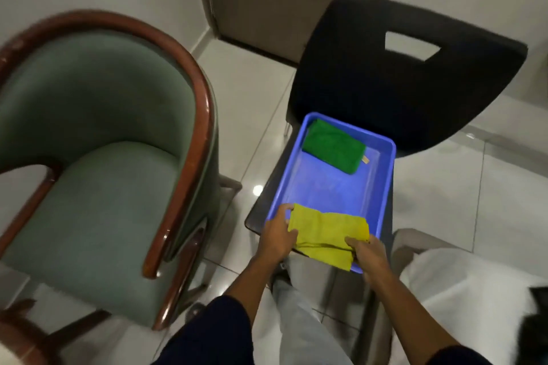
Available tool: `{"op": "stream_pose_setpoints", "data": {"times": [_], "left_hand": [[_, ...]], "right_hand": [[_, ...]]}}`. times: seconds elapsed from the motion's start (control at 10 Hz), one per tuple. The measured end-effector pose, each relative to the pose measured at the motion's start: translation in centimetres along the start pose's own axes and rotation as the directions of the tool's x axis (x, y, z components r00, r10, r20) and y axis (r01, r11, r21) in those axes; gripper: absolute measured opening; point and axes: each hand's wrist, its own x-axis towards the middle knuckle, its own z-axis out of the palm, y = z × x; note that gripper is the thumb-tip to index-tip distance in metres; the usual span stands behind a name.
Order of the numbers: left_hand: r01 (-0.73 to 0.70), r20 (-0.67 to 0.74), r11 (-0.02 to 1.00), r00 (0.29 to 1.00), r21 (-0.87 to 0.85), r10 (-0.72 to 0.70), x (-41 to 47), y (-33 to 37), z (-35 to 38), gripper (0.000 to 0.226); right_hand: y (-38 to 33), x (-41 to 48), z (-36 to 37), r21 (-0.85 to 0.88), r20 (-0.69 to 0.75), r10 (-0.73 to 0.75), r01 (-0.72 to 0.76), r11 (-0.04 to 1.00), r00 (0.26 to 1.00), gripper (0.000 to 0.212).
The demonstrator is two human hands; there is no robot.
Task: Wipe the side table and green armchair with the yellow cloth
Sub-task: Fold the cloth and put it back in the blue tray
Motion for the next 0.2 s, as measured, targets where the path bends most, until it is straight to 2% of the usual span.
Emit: {"op": "stream_pose_setpoints", "data": {"times": [0.1, 0.2], "left_hand": [[0.003, 0.054, 0.996, 0.999, 0.093, -0.008, 2.47, -0.64, 3.05, 0.059], [-0.055, 0.079, 0.967, 0.996, 0.248, 0.036, 2.3, -1.31, 3.43, 0.058]], "right_hand": [[0.64, 2.97, -0.22, -0.221, -0.042, -0.039, 0.029, 0.975, 0.998, 0.043], [-0.25, 2.8, -0.8, -0.455, -0.129, -0.154, 0.08, 0.887, 0.98, 0.054]]}}
